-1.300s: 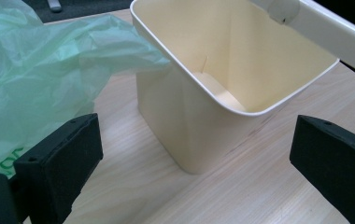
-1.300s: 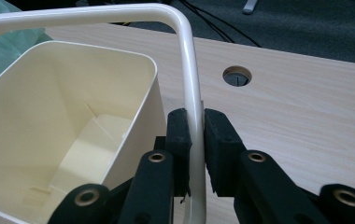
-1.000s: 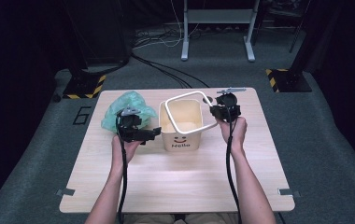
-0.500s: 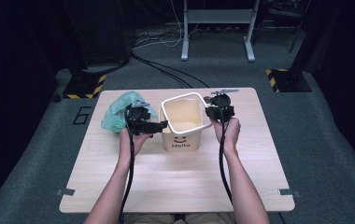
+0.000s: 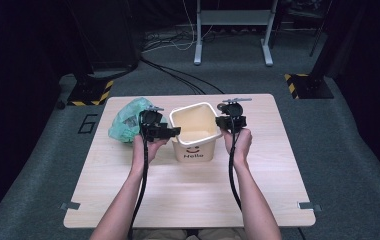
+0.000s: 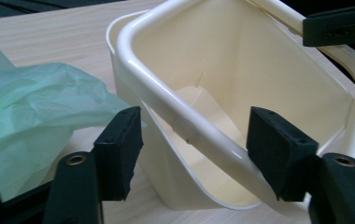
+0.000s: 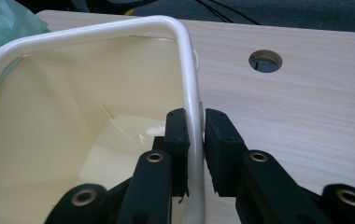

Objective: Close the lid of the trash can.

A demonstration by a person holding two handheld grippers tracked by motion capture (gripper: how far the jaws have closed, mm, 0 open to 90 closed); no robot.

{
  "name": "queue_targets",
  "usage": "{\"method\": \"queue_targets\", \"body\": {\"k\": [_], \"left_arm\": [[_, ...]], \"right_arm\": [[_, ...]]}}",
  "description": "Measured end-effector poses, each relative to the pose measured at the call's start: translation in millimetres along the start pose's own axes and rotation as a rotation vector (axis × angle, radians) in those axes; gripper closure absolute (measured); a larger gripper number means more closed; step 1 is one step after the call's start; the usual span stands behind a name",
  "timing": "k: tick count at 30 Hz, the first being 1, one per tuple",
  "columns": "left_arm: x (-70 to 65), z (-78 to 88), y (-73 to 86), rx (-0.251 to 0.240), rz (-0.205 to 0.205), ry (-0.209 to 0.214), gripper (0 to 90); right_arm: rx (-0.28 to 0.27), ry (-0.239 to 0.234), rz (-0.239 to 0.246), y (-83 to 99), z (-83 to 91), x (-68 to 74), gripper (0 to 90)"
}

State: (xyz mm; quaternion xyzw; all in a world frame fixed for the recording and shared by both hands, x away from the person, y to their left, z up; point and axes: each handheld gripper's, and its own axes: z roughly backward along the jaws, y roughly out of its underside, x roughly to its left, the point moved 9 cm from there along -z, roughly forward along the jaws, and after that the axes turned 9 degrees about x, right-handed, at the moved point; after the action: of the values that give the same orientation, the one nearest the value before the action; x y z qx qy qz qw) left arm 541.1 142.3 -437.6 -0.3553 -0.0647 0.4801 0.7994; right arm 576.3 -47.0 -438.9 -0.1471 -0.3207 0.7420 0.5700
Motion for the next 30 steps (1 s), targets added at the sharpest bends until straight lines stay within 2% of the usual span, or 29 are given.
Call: {"method": "queue_targets", "body": {"k": [1, 6, 15, 19, 22, 30], "left_arm": [[0.4, 0.1, -0.2, -0.001, -0.001, -0.008, 47.1], [3.7, 1.4, -2.3, -0.007, -0.004, -0.021, 52.8], [9.2, -1.3, -7.3, -0.016, 0.006, -0.042, 55.5], [9.3, -1.6, -6.6, -0.008, 0.019, -0.05, 55.3], [9.4, -4.2, -5.1, 0.013, 0.028, -0.063, 51.3], [13.7, -8.1, -6.7, 0.019, 0.058, -0.038, 49.9]], "right_arm": [[-0.004, 0.003, 0.004, -0.2, 0.0, 0.9, 79.0], [-0.011, -0.002, 0.011, 1.0, 0.6, 3.1, 78.3], [-0.022, -0.044, -0.021, 4.9, 0.6, 2.4, 77.0], [-0.029, -0.06, -0.036, 5.5, 0.6, 2.1, 76.7], [-0.028, -0.062, -0.033, 6.2, -0.4, 3.2, 76.7], [-0.022, -0.072, -0.03, 7.1, -0.6, 3.4, 76.1]]}}
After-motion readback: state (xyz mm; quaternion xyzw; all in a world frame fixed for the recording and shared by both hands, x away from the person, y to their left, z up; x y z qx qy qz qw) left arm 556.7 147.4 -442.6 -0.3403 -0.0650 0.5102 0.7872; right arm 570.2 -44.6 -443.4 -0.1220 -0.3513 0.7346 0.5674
